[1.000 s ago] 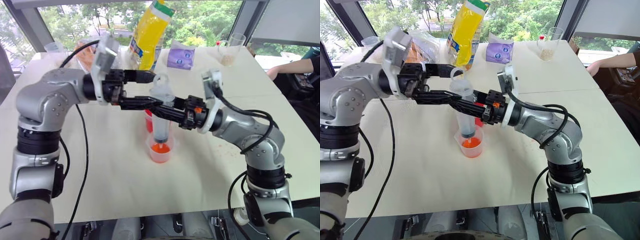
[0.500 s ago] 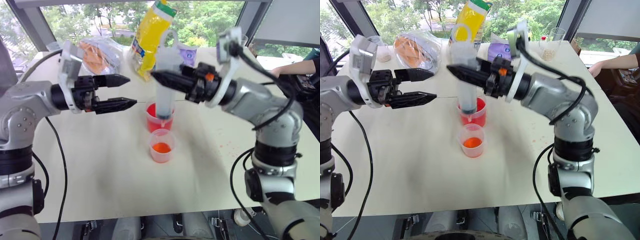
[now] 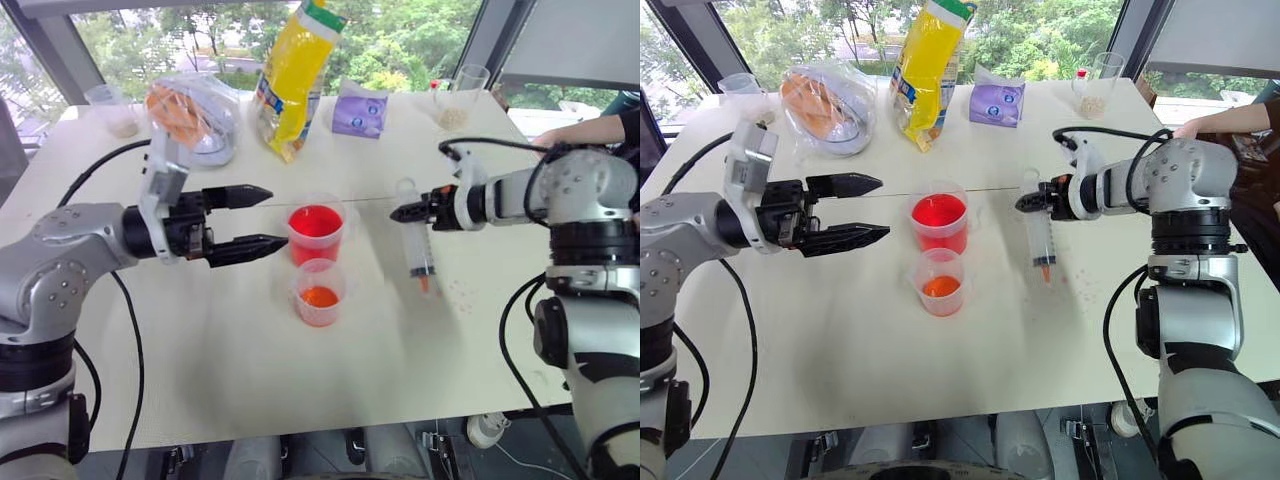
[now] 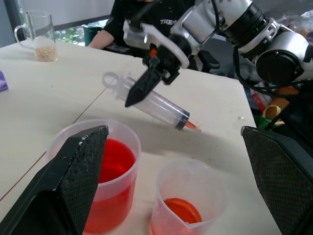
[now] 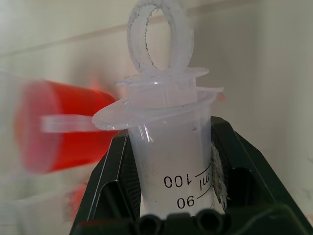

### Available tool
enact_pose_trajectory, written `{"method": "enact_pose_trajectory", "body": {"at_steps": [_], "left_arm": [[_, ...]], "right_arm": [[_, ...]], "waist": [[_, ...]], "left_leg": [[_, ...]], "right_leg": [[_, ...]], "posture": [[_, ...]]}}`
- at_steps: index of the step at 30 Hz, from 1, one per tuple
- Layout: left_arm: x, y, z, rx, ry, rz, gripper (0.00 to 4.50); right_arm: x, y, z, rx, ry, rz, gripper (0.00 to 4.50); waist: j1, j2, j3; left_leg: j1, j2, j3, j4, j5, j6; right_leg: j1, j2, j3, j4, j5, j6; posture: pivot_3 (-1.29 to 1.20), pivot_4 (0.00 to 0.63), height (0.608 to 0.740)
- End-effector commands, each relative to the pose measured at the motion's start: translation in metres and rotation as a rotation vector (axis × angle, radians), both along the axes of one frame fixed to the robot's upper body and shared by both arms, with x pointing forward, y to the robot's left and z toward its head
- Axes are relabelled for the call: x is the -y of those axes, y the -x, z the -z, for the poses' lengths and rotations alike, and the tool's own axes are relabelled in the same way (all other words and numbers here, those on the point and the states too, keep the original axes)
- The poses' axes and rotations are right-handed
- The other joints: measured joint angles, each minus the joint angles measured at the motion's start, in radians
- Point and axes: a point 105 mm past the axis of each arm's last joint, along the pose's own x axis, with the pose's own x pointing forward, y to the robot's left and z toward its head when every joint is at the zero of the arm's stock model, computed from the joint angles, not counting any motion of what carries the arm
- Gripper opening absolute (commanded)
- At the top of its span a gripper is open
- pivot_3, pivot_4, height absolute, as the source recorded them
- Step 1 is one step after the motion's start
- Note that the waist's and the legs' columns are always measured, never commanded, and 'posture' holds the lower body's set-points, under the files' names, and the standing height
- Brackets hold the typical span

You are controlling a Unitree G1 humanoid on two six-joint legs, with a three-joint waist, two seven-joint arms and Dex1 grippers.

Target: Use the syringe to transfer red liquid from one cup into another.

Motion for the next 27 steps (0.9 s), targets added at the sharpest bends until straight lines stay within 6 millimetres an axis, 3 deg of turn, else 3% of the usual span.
{"method": "enact_pose_trajectory", "body": {"at_steps": [1, 6, 7, 8, 11, 15, 17, 20, 27], "left_arm": [[-0.001, 0.006, -0.006, 0.038, -0.006, -0.016, 4.48], [-0.002, 0.011, -0.002, 0.025, -0.013, -0.029, 4.48], [-0.002, 0.012, -0.001, 0.021, -0.021, -0.031, 4.5], [-0.002, 0.012, 0.001, 0.014, -0.025, -0.035, 4.5], [-0.002, 0.012, 0.003, 0.007, -0.032, -0.047, 4.5], [-0.003, 0.015, 0.002, 0.005, -0.03, -0.045, 4.5], [-0.004, 0.017, 0.001, 0.0, -0.032, -0.042, 4.5], [-0.009, 0.021, 0.001, -0.008, -0.048, -0.048, 4.5], [-0.016, 0.027, 0.002, -0.025, -0.074, -0.063, 4.5]], "right_arm": [[0.008, -0.005, 0.01, -0.025, 0.055, 0.067, 1.48], [0.008, -0.005, 0.03, -0.071, 0.097, 0.086, 1.48], [0.008, -0.005, 0.034, -0.077, 0.106, 0.087, 2.51], [0.006, -0.005, 0.036, -0.078, 0.103, 0.082, 2.82], [0.002, -0.006, 0.036, -0.069, 0.103, 0.074, 4.43], [0.001, -0.005, 0.024, -0.02, 0.127, 0.035, 4.48], [0.0, 0.0, 0.008, 0.069, 0.162, -0.034, 4.48], [-0.004, 0.021, -0.024, 0.269, 0.236, -0.22, 4.48], [-0.015, 0.076, -0.07, 0.525, 0.226, -0.573, 4.48]], "waist": [[0.002, 0.0, 0.0], [0.005, 0.0, 0.0], [0.004, 0.0, 0.0], [0.004, 0.0, 0.0], [0.003, 0.0, 0.0], [0.002, 0.0, 0.0], [0.003, 0.0, 0.0], [0.008, 0.001, 0.0], [0.004, 0.0, 0.001]], "left_leg": [[0.0, 0.0, 0.0, 0.0, 0.0, 0.0], [0.0, 0.0, 0.0, 0.0, 0.0, 0.0], [0.0, 0.0, 0.0, 0.0, 0.0, 0.0], [0.0, 0.0, 0.0, 0.0, 0.0, 0.0], [0.0, 0.0, 0.0, 0.0, 0.0, 0.0], [0.001, 0.0, -0.001, 0.001, 0.0, 0.0], [0.001, 0.0, -0.001, 0.0, 0.0, 0.0], [-0.002, 0.0, -0.001, 0.0, 0.0, 0.0], [-0.001, 0.0, -0.001, 0.0, -0.001, 0.001]], "right_leg": [[0.0, 0.0, 0.0, 0.0, 0.0, 0.0], [0.0, 0.0, 0.0, -0.001, 0.0, 0.0], [0.0, -0.001, 0.0, -0.001, 0.0, 0.0], [0.0, 0.0, 0.0, -0.001, 0.0, 0.0], [0.0, 0.0, 0.0, 0.0, 0.0, 0.0], [0.002, 0.0, 0.0, -0.001, 0.0, 0.0], [0.002, 0.0, 0.0, -0.001, 0.0, 0.0], [0.0, 0.0, 0.0, -0.001, 0.0, 0.0], [0.001, 0.0, -0.001, -0.004, -0.001, 0.001]], "posture": [[0.0, 0.15, 0.74], [0.0, 0.15, 0.74], [0.0, 0.15, 0.74], [0.0, 0.15, 0.74], [0.0, 0.15, 0.74], [0.0, 0.15, 0.74], [0.0, 0.15, 0.74], [0.0, 0.15, 0.74], [0.0, 0.15, 0.74]]}}
